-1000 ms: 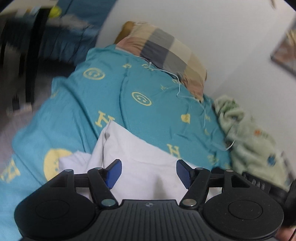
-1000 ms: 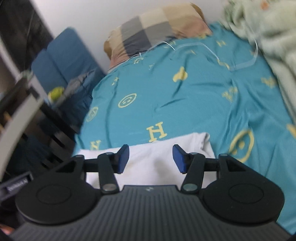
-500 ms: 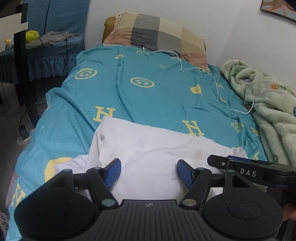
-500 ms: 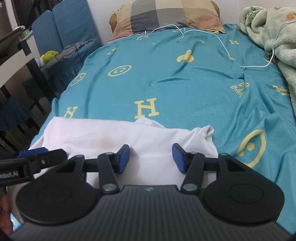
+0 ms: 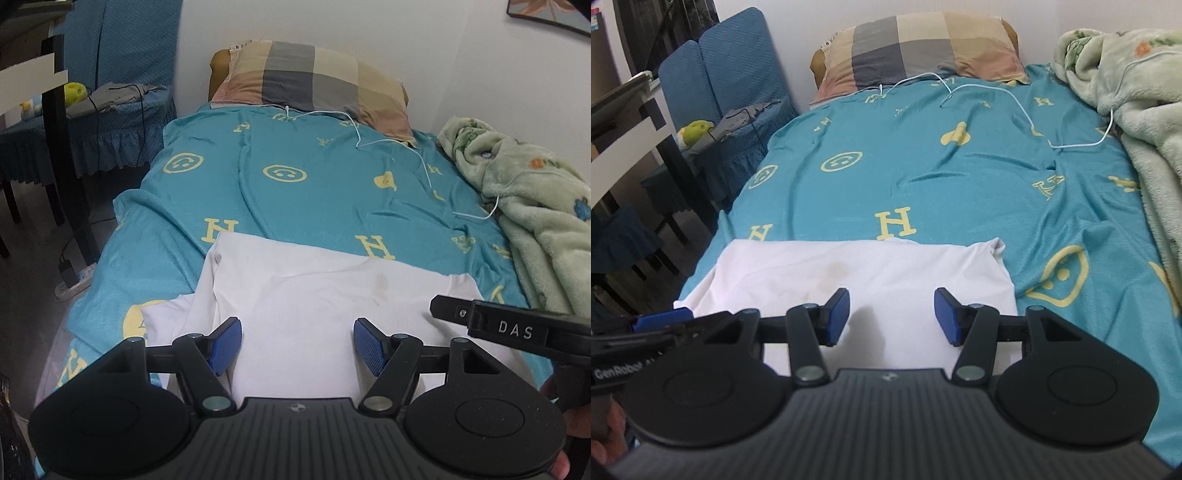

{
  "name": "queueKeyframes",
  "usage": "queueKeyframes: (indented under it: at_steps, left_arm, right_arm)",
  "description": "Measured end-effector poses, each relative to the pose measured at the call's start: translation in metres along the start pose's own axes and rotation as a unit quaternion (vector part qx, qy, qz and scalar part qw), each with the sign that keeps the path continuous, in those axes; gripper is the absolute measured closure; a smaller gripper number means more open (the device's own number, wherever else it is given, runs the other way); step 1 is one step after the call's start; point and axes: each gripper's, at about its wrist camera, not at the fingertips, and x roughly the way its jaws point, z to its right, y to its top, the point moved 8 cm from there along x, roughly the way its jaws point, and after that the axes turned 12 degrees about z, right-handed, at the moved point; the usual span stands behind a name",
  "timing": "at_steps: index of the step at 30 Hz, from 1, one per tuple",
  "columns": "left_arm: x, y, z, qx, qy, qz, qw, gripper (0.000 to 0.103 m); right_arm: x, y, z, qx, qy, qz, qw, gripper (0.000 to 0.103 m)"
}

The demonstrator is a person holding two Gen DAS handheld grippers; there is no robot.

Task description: Fold clothes

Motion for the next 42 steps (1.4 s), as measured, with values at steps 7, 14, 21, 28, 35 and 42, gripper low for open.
queueKeyframes:
  at_steps: [7, 14, 21, 28, 35, 42]
  left_arm:
    - [0.005, -0.009, 0.001, 0.009, 0.000, -0.018, 0.9998, 0.033]
    - [0.015, -0.014, 0.000, 0.016, -0.003, -0.032, 0.9994, 0.032]
    - [0.015, -0.017, 0.003, 0.016, 0.003, -0.016, 0.9997, 0.028]
    - [-0.017, -0.015, 0.001, -0.033, 0.001, -0.010, 0.9994, 0.026]
    - [-0.070, -0.026, -0.011, -0.223, -0.045, -0.022, 0.9734, 0.019]
    - [-0.061, -0.083, -0.041, -0.413, -0.057, -0.104, 0.9030, 0.017]
  right_arm:
    - [0.007, -0.006, 0.008, 0.002, -0.017, -0.009, 1.000, 0.049]
    - [0.025, -0.019, 0.009, 0.008, -0.018, -0.030, 0.999, 0.049]
    - [0.030, -0.017, 0.008, 0.025, -0.025, -0.035, 0.999, 0.049]
    - [0.005, -0.006, 0.017, 0.078, -0.011, -0.024, 0.997, 0.049]
    - [-0.056, 0.004, 0.030, 0.183, 0.017, -0.015, 0.983, 0.048]
    - [-0.083, -0.026, 0.036, 0.354, 0.063, -0.058, 0.932, 0.049]
